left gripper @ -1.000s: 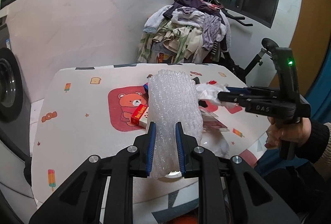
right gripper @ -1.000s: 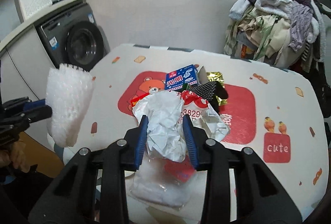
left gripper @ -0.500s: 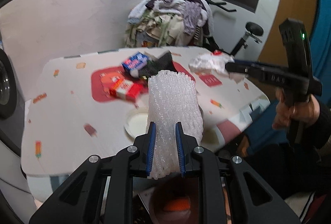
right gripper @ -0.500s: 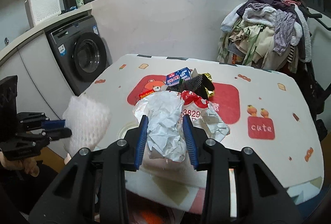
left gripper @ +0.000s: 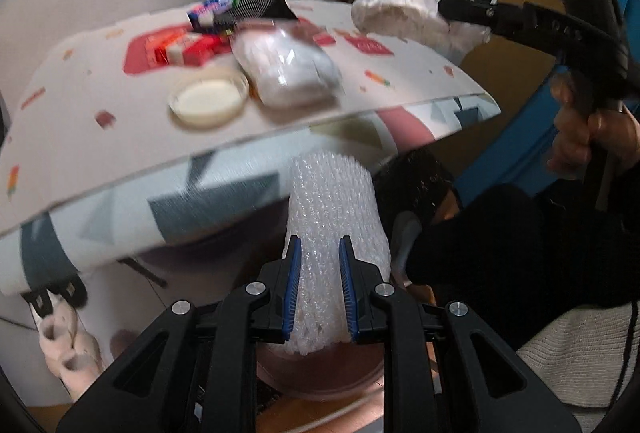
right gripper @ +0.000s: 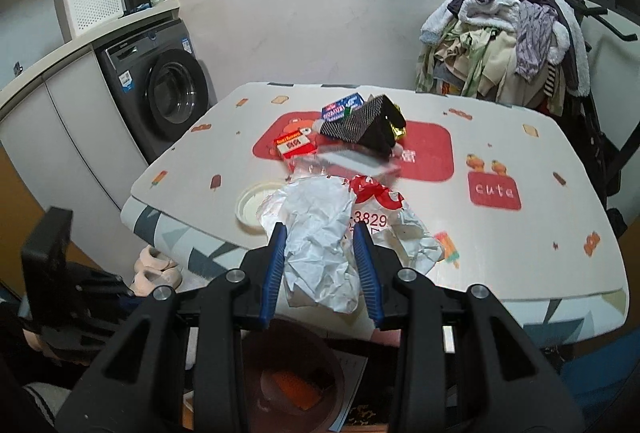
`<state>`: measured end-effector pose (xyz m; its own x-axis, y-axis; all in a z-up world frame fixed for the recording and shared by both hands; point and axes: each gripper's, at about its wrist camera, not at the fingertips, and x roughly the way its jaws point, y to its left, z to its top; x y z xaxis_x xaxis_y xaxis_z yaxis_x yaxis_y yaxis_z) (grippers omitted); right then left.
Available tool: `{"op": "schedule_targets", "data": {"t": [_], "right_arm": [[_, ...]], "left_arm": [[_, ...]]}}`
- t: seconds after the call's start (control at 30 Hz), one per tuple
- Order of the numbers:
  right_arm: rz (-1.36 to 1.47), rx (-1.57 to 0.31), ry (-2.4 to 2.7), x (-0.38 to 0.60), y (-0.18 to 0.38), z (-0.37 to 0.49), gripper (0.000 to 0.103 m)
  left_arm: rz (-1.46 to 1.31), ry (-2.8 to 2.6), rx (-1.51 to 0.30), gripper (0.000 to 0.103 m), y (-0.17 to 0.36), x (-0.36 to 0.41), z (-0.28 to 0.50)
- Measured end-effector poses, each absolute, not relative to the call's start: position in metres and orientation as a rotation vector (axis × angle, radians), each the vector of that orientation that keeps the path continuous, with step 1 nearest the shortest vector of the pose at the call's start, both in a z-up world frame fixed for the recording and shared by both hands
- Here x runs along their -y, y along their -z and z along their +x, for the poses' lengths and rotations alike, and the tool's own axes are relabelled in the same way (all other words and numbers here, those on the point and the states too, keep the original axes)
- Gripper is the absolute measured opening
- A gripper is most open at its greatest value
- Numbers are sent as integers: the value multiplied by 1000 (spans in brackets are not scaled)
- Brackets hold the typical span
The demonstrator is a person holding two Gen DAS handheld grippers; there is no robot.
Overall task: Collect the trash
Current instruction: 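Carry the white foam net and tissue bag toward the bin with both tools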
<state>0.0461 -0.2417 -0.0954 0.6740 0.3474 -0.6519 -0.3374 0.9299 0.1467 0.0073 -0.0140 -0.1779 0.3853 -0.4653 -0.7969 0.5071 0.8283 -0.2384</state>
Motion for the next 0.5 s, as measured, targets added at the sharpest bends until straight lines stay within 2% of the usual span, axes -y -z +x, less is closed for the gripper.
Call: {"op": "schedule_targets", "data": {"t": [0.1,0.17,0.27,0.37,0.5], "right_arm": [[22,-749,-385,244,101,40,37],[26,-757,-389,244,104,37,37],[29,-772,-399,243,108,33,37],[33,-792,-415,238,115,28,37],[24,-834,-447,227,127,22,37]], "left_arm": [[42,629,-1018,22,185,20,4],[38,638,-1012,35,183,19,4],[35,615,-972,62,175,15,3],[4,566,-926,77,163,4,5],[-53,489,-869,88,147,-17,8]]}}
